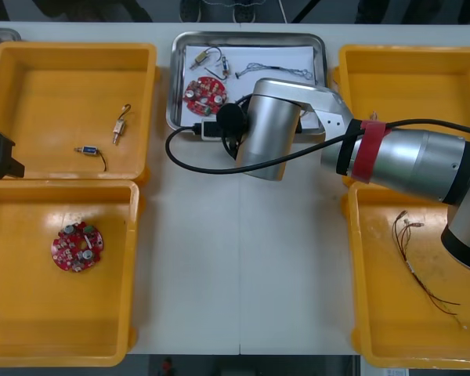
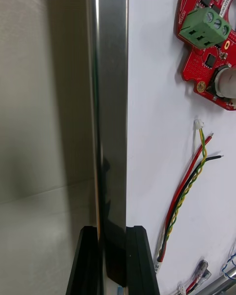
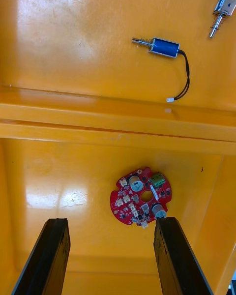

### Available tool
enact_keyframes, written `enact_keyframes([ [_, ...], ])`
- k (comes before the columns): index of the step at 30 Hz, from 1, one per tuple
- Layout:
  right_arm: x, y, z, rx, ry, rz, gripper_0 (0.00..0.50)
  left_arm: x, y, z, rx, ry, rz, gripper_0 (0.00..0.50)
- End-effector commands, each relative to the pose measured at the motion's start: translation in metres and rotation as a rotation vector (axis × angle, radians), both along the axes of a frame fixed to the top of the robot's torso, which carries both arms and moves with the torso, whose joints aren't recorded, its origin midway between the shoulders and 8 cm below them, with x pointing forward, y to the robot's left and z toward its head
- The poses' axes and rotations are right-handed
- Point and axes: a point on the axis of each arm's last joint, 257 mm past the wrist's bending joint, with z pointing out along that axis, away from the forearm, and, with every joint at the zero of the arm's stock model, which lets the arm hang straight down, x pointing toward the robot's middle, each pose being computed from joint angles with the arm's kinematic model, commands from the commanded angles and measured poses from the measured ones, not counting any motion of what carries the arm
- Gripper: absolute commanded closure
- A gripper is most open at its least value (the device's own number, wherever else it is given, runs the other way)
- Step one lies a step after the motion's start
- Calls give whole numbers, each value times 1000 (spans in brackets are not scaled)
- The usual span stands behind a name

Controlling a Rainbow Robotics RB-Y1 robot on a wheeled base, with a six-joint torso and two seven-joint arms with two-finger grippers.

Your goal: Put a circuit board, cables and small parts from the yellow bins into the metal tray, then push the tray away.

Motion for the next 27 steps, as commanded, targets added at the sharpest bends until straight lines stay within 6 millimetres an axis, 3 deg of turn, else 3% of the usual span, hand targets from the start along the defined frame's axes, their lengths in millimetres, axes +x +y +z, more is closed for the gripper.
enact_keyframes([
  [1, 14, 25, 43, 7, -61, 43, 500, -6, 16, 9, 68, -9, -56, 0],
  [9, 22, 26, 45, 34, -56, 13, 500, -6, 16, 9, 68, -9, -56, 0],
  [27, 17, 32, 43, 47, -36, 26, 500, -6, 16, 9, 68, -9, -56, 0],
])
